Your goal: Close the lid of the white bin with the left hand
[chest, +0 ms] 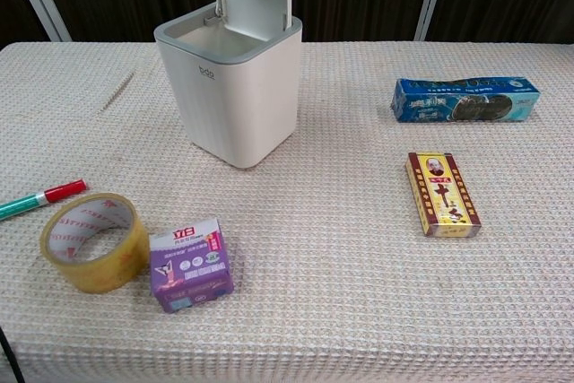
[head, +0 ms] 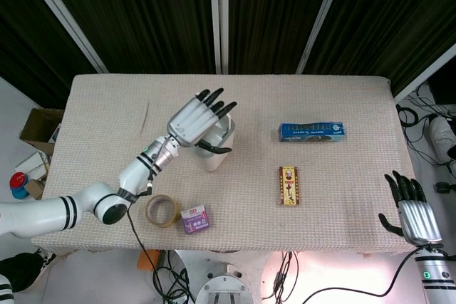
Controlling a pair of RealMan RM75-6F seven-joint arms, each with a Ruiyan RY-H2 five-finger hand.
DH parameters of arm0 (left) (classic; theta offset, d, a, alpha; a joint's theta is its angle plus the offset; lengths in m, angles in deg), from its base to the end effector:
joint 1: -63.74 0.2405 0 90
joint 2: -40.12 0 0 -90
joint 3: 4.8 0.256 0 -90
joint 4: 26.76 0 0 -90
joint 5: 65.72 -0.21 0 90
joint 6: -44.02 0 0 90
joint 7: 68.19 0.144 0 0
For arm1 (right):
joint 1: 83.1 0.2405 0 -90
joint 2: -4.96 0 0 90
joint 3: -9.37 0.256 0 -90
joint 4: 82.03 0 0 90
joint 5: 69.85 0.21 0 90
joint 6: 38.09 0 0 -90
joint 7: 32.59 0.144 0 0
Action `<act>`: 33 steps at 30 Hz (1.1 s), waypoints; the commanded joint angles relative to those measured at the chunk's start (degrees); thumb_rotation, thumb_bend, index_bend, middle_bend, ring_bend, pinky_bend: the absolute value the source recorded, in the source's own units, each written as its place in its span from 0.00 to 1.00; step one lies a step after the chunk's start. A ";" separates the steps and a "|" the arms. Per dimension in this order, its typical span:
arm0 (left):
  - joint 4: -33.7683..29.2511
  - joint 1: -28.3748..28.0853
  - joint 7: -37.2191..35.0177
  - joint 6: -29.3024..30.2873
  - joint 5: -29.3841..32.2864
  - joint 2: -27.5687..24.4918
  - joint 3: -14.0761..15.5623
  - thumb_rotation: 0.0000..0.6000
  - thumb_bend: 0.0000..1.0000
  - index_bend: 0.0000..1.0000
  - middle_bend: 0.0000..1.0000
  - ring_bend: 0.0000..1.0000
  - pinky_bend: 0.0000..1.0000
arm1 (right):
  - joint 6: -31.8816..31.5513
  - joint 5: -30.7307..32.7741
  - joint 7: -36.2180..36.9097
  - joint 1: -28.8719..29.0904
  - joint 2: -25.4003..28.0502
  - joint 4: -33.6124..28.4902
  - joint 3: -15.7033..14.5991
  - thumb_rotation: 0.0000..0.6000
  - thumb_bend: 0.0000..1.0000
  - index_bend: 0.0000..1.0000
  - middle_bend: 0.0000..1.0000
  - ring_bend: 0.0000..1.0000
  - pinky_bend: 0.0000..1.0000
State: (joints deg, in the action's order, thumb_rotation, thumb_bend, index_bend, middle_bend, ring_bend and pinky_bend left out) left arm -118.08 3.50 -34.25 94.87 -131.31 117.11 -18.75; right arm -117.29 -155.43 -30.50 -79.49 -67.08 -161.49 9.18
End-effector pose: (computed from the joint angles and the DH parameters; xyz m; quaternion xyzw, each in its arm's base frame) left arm -0.0239 0.3873 0.0454 -0.8195 -0.1139 -0.3810 0.4127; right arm -0.3568 -0.1630 0.1159 0.6203 -0.4255 0.3189 0.5766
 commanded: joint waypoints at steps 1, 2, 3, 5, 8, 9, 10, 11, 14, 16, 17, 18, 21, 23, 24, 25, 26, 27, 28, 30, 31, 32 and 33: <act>-1.73 0.66 1.42 0.97 -0.53 -1.34 1.28 0.00 0.06 0.11 0.30 0.05 0.21 | -0.11 -0.10 0.18 -0.07 -0.13 0.22 -0.06 1.00 0.23 0.00 0.00 0.00 0.00; -2.23 0.95 1.81 1.34 -0.87 -1.73 1.72 0.00 0.06 0.11 0.30 0.05 0.21 | -0.09 -0.11 0.17 -0.06 -0.13 0.22 -0.06 1.00 0.23 0.00 0.00 0.00 0.00; -2.77 1.31 2.04 1.75 -1.23 -2.08 2.17 0.00 0.06 0.11 0.30 0.05 0.21 | -0.06 -0.12 0.15 -0.03 -0.12 0.19 -0.05 1.00 0.23 0.00 0.00 0.00 0.00; -3.99 2.35 2.01 2.84 -2.03 -2.73 3.16 0.00 0.06 0.11 0.30 0.05 0.21 | 0.07 -0.04 0.03 0.02 -0.11 0.07 -0.02 1.00 0.23 0.00 0.00 0.00 0.00; -5.02 3.85 1.56 4.03 -3.43 -3.26 4.75 0.00 0.06 0.11 0.30 0.05 0.21 | 0.12 -0.19 -0.31 0.07 -0.15 -0.11 -0.10 1.00 0.23 0.00 0.00 0.00 0.00; -5.13 4.20 1.50 4.29 -3.94 -3.34 5.21 0.00 0.05 0.11 0.31 0.05 0.21 | 0.15 -0.22 -0.43 0.12 -0.19 -0.17 -0.09 1.00 0.23 0.00 0.00 0.00 0.00; -5.26 4.68 1.26 4.65 -4.56 -3.35 5.75 0.00 0.05 0.11 0.31 0.05 0.21 | 0.15 -0.28 -0.60 0.15 -0.23 -0.29 -0.10 1.00 0.23 0.00 0.00 0.00 0.00; -5.32 5.05 0.97 4.92 -4.99 -3.29 6.13 0.00 0.05 0.11 0.31 0.05 0.21 | 0.13 -0.33 -0.72 0.16 -0.25 -0.37 -0.12 1.00 0.23 0.00 0.00 0.00 0.00; -5.16 6.07 0.01 5.42 -6.26 -2.96 7.26 0.00 0.05 0.11 0.31 0.05 0.21 | 0.12 -0.40 -1.09 0.12 -0.32 -0.58 -0.22 1.00 0.23 0.00 0.00 0.00 0.00; -4.69 6.62 -0.30 5.53 -6.95 -2.70 7.98 0.00 0.05 0.11 0.31 0.05 0.21 | 0.04 -0.40 -1.30 0.07 -0.31 -0.73 -0.24 1.00 0.23 0.00 0.00 0.00 0.00; -4.47 6.82 -0.42 5.51 -7.11 -2.59 8.22 0.00 0.05 0.11 0.31 0.05 0.21 | 0.00 -0.38 -1.37 0.04 -0.30 -0.75 -0.24 1.00 0.23 0.00 0.00 0.00 0.00; -4.25 7.00 -0.53 5.43 -7.14 -2.50 8.44 0.00 0.05 0.11 0.31 0.05 0.21 | -0.04 -0.37 -1.44 0.02 -0.28 -0.78 -0.24 1.00 0.23 0.00 0.00 0.00 0.00; -3.68 7.52 -1.11 5.14 -7.20 -2.15 8.92 0.00 0.05 0.11 0.31 0.05 0.21 | -0.14 -0.33 -1.63 -0.05 -0.29 -0.81 -0.22 1.00 0.23 0.00 0.00 0.00 0.00; -3.35 7.82 -1.65 5.02 -7.49 -1.82 9.17 0.00 0.05 0.11 0.31 0.05 0.21 | -0.08 -0.30 -1.72 -0.03 -0.30 -0.82 -0.23 1.00 0.23 0.00 0.00 0.00 0.00; -3.17 7.92 -1.80 4.91 -7.65 -1.69 9.31 0.00 0.05 0.11 0.31 0.05 0.21 | -0.05 -0.27 -1.76 -0.02 -0.33 -0.83 -0.22 1.00 0.23 0.00 0.00 0.00 0.00; -2.94 8.01 -2.01 4.71 -7.81 -1.47 9.47 0.00 0.05 0.11 0.31 0.05 0.21 | 0.02 -0.23 -1.81 0.01 -0.35 -0.83 -0.20 1.00 0.23 0.00 0.00 0.00 0.00; -2.80 8.09 -2.19 4.55 -7.90 -1.29 9.59 0.00 0.05 0.11 0.31 0.05 0.21 | 0.04 -0.22 -1.84 0.03 -0.37 -0.84 -0.18 1.00 0.23 0.00 0.00 0.00 0.00; -2.65 8.13 -2.34 4.36 -7.98 -1.11 9.70 0.00 0.05 0.11 0.31 0.05 0.21 | 0.05 -0.19 -1.88 0.04 -0.40 -0.82 -0.16 1.00 0.23 0.00 0.00 0.00 0.00; -2.47 8.20 -2.45 4.17 -8.16 -0.91 9.84 0.00 0.05 0.11 0.31 0.05 0.21 | 0.08 -0.17 -1.89 0.04 -0.43 -0.81 -0.15 1.00 0.23 0.00 0.00 0.00 0.00; -2.25 8.30 -2.51 3.93 -8.38 -0.63 10.04 0.00 0.05 0.11 0.31 0.05 0.21 | 0.12 -0.13 -1.91 0.03 -0.45 -0.75 -0.16 1.00 0.23 0.00 0.00 0.00 0.00; -2.19 8.36 -2.50 3.84 -8.47 -0.51 10.10 0.00 0.05 0.11 0.31 0.05 0.21 | 0.13 -0.12 -1.91 0.01 -0.46 -0.73 -0.20 1.00 0.23 0.00 0.00 0.00 0.00; -2.22 8.42 -2.47 3.79 -8.50 -0.48 10.13 0.00 0.05 0.11 0.31 0.05 0.21 | 0.14 -0.12 -1.91 0.00 -0.47 -0.73 -0.21 1.00 0.23 0.00 0.00 0.00 0.00; -2.33 8.49 -2.42 3.79 -8.51 -0.54 10.11 0.00 0.05 0.11 0.31 0.05 0.21 | 0.14 -0.11 -1.90 0.00 -0.48 -0.74 -0.20 1.00 0.23 0.00 0.00 0.00 0.00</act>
State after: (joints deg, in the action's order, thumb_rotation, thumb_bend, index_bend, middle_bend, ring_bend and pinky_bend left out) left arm -120.39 11.96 -36.68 98.66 -139.81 116.58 -8.63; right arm -117.16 -155.55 -32.38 -79.49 -67.57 -162.23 8.98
